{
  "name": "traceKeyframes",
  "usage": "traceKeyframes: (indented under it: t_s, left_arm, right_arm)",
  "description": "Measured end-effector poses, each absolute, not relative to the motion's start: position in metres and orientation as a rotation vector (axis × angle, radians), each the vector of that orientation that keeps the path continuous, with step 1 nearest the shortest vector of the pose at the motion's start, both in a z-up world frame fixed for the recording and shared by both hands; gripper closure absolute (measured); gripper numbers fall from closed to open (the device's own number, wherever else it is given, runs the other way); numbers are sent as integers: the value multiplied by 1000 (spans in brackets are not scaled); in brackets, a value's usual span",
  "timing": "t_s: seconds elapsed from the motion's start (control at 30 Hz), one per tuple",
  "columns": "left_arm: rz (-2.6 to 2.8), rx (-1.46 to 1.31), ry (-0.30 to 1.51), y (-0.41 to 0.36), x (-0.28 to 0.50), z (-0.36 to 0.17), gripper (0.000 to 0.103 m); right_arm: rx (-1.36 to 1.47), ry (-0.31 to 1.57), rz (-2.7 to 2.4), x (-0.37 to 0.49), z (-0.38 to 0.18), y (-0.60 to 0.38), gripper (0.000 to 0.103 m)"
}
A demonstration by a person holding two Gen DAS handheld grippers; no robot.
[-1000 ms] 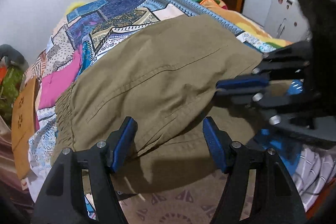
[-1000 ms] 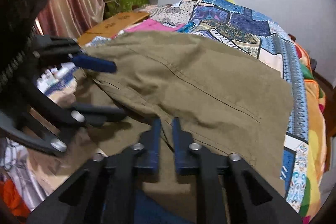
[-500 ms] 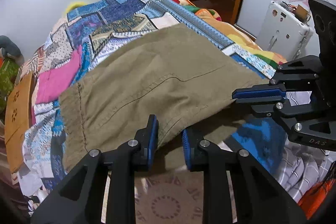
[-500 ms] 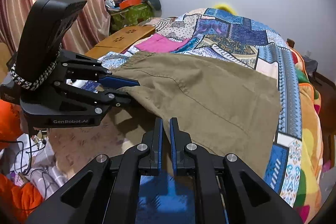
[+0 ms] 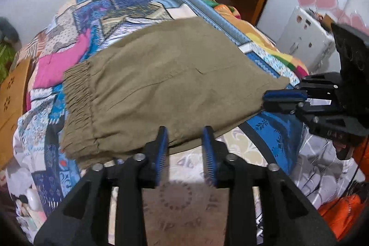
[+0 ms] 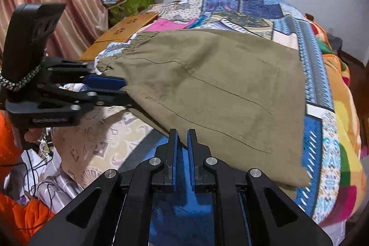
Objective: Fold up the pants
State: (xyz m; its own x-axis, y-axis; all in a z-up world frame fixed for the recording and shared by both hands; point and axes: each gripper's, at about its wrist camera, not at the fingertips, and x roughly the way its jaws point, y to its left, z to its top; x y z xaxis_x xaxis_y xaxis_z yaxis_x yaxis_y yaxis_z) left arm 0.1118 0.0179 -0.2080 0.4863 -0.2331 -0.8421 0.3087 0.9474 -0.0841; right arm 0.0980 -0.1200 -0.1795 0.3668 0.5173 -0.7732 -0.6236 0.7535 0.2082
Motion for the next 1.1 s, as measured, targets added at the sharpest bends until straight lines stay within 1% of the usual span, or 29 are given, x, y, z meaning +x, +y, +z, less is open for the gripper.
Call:
traceKeyframes:
  t_s: [0.03,0.07,0.1,0.13,0.17,0.2,0.4,0.57,0.63,0.67,0.7,0.73,0.8,0.97,1.1]
  left_arm:
    - [-305,71,992,25,111,-203,53]
    - [-280,57,971,33,110,-198,44]
    - [-262,46,956,40,110,-194,41]
    - [-236,32,942,50,111,-190,40]
    - [-210,21,936,59,113,-188,39]
    - [-168,4,936,71,117,-187,39]
    - [-71,-89,983,104,138,-199,39]
    - [-55,-11,1024,90,144,-223,39]
    - [-42,22,1038,87,145,-237,34]
    - [-28,30,1036,87,144,-241,26]
    - [-12,31,1033,89,143,-244,21]
    - [-11,19,1033,92,143,-246,21]
    - [-24,-22,1039,99,142,-248,19]
    - [-20,-58,1049,105,143,-250,15]
    - [-2,-19,1033,98,141,-248,14]
  right_arm:
    - [-122,942,727,98,-178,-123,94]
    - [-115,937,713,99,-176,-128,90]
    - [-105,930,696,100,-172,-134,85]
    - [-95,923,683,101,-170,-138,81]
    - [-83,913,661,103,-167,-145,75]
    - [-73,901,642,105,-164,-149,72]
    - [-12,882,612,122,-159,-152,71]
    - [22,907,653,127,-172,-132,71]
    - [0,938,664,128,-185,-119,71]
    - [-15,952,661,128,-190,-116,71]
    - [-46,978,651,127,-201,-111,71]
    - [-48,979,651,126,-204,-112,71]
    - [-22,952,641,121,-206,-121,63]
    - [24,980,568,122,-209,-157,64]
    - [-2,1009,464,119,-213,-188,65]
